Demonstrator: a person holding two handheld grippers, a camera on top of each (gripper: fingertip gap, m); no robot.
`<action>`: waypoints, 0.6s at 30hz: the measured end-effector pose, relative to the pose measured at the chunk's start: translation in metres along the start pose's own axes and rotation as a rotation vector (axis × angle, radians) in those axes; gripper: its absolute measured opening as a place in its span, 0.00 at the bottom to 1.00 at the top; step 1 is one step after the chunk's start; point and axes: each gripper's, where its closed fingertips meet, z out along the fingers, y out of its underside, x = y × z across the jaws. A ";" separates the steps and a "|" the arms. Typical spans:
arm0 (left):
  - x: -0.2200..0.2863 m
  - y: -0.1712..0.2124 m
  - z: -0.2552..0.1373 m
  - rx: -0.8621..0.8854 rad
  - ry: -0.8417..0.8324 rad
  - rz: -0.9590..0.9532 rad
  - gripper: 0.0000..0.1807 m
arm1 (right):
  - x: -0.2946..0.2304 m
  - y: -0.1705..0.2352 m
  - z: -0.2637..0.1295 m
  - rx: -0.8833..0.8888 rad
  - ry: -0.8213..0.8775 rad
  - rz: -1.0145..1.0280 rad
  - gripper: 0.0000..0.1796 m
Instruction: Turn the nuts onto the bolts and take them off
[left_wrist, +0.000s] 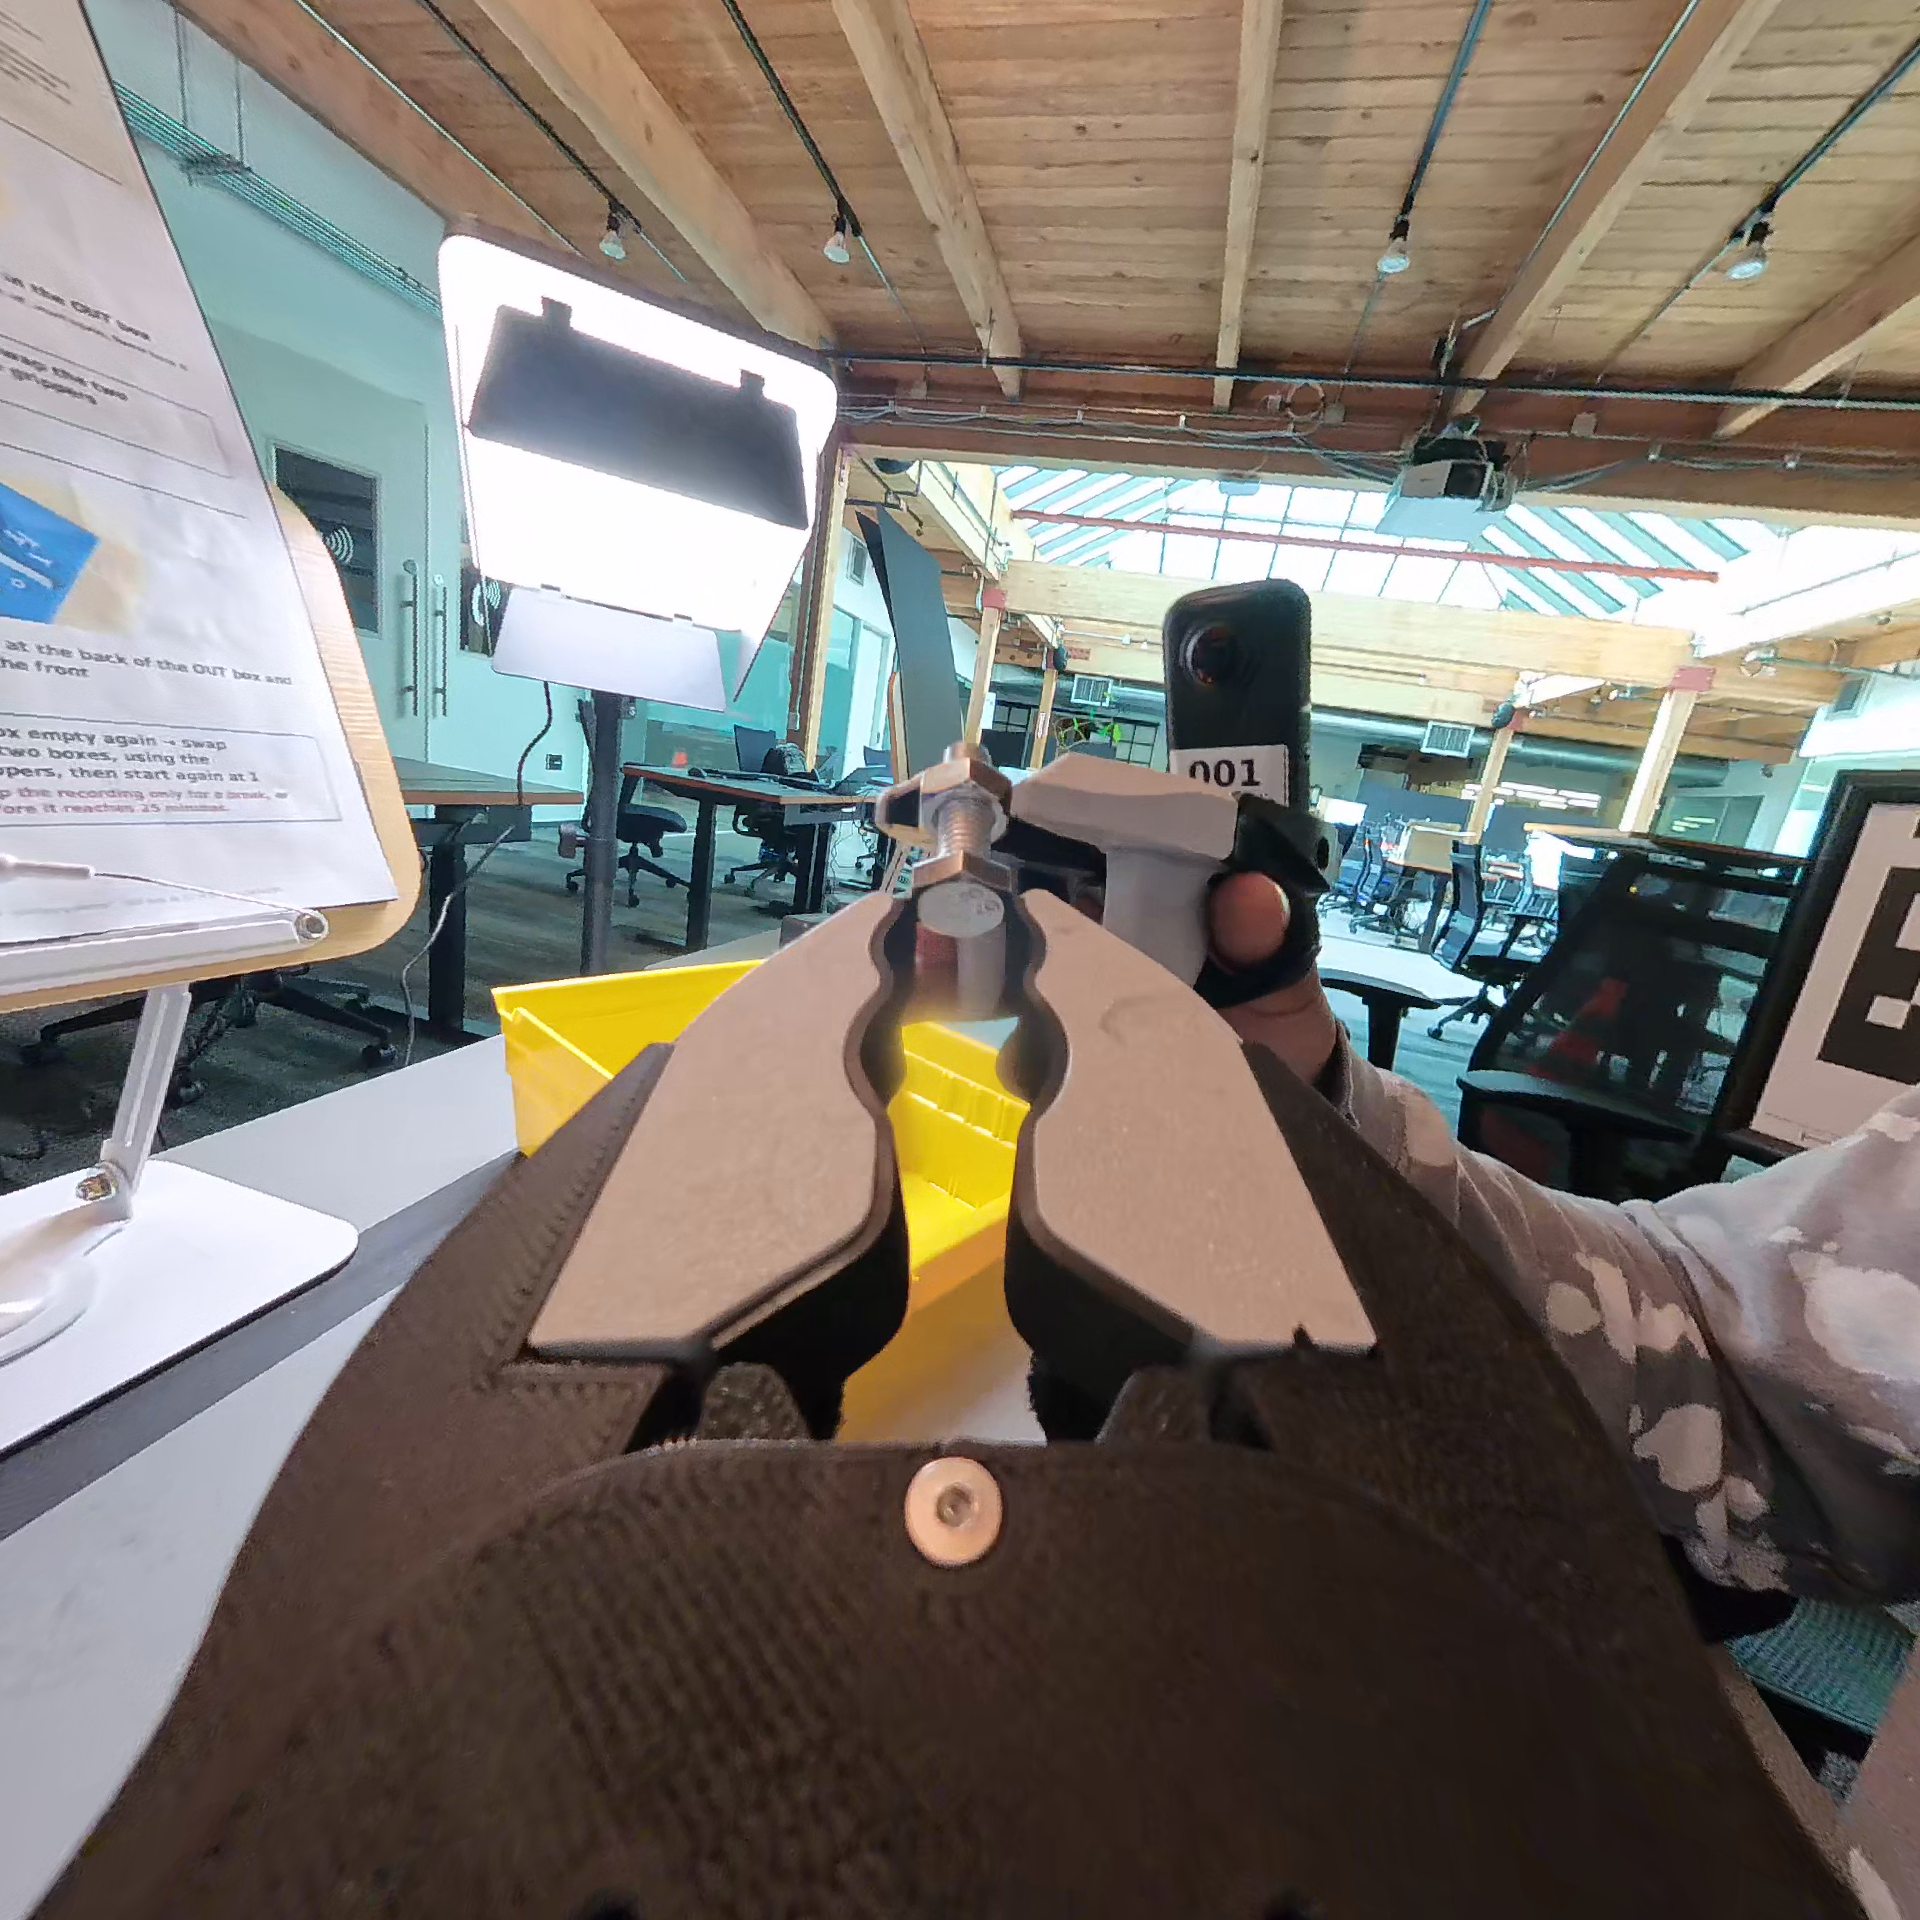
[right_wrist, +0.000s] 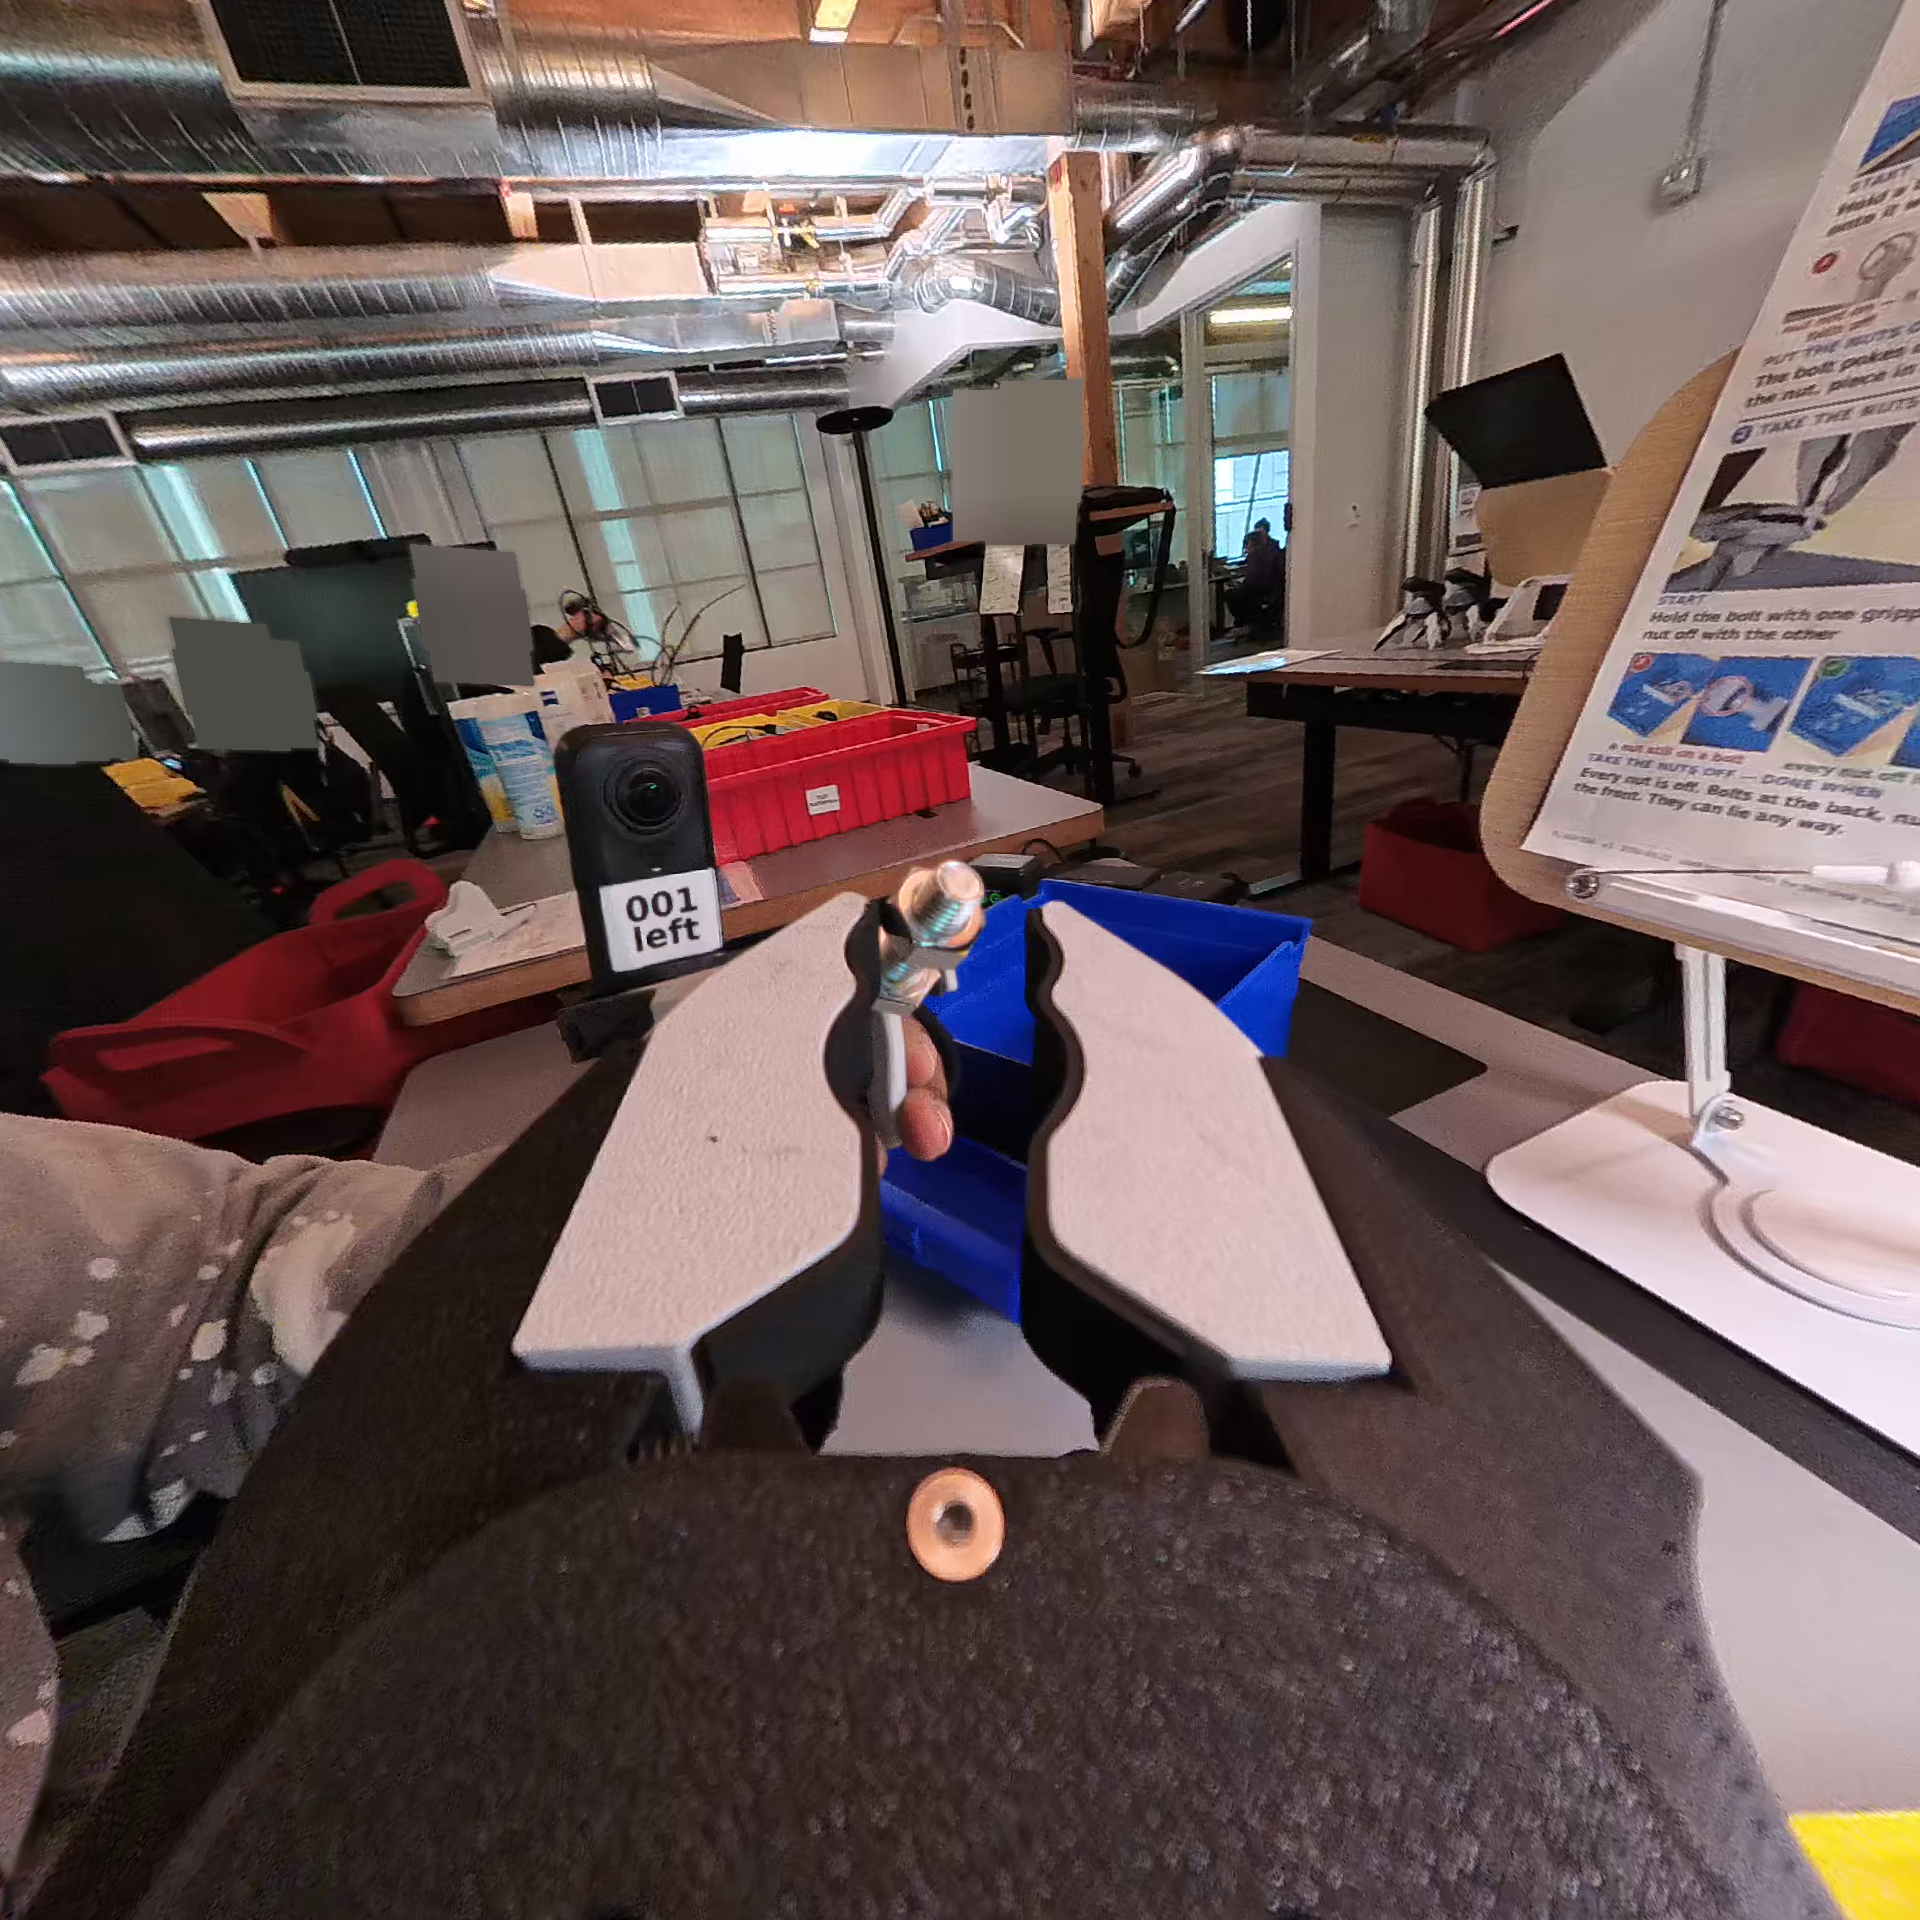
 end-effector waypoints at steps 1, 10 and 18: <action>-0.001 -0.001 -0.001 0.005 0.001 -0.005 0.10 | 0.000 0.000 0.000 0.004 0.005 -0.011 0.14; 0.004 0.005 0.002 -0.005 0.039 -0.021 0.09 | -0.006 0.002 0.001 0.023 -0.081 0.082 0.11; 0.009 0.035 0.009 -0.207 0.115 -0.073 0.10 | -0.006 0.023 -0.005 -0.171 -0.080 -0.147 0.11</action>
